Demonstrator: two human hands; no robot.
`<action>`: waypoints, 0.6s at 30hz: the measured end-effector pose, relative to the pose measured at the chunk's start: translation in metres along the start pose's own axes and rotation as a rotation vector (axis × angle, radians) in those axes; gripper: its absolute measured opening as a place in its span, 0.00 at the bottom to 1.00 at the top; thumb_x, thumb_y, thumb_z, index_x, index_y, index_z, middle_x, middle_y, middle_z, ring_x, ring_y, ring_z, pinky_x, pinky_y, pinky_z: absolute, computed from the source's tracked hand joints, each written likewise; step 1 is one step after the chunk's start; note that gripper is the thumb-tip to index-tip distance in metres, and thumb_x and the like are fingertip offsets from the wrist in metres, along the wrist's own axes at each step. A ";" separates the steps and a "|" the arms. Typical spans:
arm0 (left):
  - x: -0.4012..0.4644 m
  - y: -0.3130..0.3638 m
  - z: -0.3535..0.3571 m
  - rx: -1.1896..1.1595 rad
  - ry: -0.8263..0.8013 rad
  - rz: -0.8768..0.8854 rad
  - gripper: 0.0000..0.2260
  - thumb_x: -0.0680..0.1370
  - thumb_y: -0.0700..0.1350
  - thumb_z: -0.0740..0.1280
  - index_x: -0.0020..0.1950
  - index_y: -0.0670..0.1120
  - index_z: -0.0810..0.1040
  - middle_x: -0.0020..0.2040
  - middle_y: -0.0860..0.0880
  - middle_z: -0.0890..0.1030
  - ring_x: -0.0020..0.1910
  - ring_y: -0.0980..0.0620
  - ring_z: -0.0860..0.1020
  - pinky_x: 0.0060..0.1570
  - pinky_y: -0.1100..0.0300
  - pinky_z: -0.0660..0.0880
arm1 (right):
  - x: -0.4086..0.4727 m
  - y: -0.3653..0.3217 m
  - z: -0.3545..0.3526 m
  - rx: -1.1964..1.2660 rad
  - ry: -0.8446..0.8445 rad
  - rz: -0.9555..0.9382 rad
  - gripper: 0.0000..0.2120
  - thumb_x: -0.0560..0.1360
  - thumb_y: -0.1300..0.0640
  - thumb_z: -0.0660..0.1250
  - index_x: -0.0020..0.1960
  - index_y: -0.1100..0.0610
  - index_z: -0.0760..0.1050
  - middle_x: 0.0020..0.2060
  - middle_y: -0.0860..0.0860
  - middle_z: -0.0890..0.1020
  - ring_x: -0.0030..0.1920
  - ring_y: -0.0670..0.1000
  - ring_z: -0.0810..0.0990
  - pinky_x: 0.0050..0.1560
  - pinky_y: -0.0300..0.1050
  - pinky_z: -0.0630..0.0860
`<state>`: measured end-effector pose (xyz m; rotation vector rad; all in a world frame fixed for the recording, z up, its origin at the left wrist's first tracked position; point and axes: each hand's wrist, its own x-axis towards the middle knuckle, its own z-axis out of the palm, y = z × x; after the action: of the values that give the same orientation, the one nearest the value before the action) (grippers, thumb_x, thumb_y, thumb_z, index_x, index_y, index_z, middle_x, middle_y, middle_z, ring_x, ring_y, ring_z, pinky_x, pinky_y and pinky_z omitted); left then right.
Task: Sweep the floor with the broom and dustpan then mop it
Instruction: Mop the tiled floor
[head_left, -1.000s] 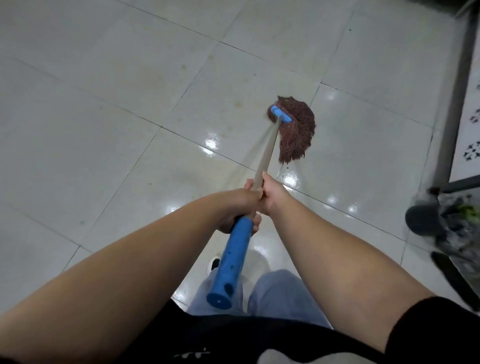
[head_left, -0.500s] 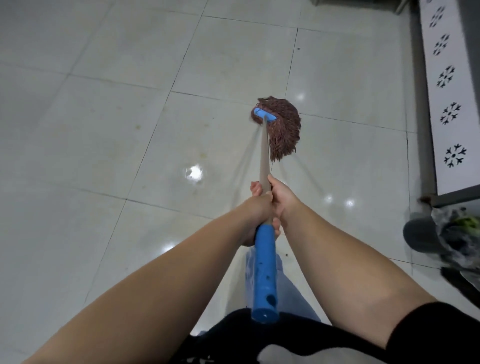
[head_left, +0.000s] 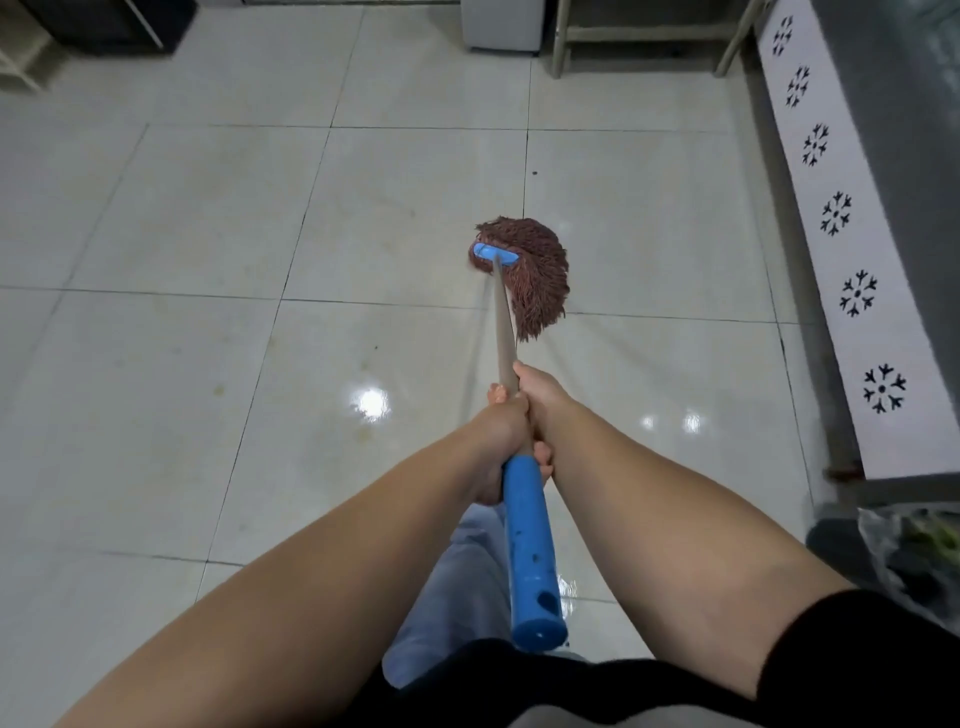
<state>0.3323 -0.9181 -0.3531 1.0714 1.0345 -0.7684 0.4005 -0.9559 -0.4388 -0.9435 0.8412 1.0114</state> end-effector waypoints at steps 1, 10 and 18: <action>0.008 0.020 0.001 0.010 0.003 0.005 0.23 0.81 0.56 0.53 0.32 0.44 0.68 0.16 0.50 0.66 0.13 0.56 0.65 0.17 0.71 0.66 | 0.009 -0.018 0.006 -0.023 0.014 -0.015 0.22 0.82 0.47 0.51 0.36 0.61 0.65 0.13 0.53 0.68 0.11 0.47 0.66 0.15 0.27 0.63; 0.068 0.216 0.025 -0.077 -0.077 -0.008 0.20 0.81 0.57 0.53 0.37 0.45 0.69 0.16 0.50 0.68 0.13 0.57 0.66 0.16 0.70 0.66 | 0.069 -0.207 0.068 -0.175 0.131 -0.124 0.21 0.83 0.50 0.50 0.38 0.63 0.66 0.12 0.53 0.70 0.11 0.47 0.69 0.14 0.27 0.62; 0.108 0.349 0.067 -0.145 -0.087 -0.009 0.17 0.81 0.55 0.55 0.39 0.46 0.72 0.17 0.51 0.70 0.12 0.57 0.67 0.16 0.71 0.66 | 0.102 -0.347 0.095 -0.348 0.134 -0.063 0.24 0.81 0.45 0.50 0.35 0.59 0.68 0.14 0.49 0.73 0.17 0.48 0.72 0.28 0.40 0.67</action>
<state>0.6998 -0.8733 -0.3330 0.9019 1.0065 -0.7295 0.7720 -0.9185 -0.4123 -1.3376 0.7531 1.0680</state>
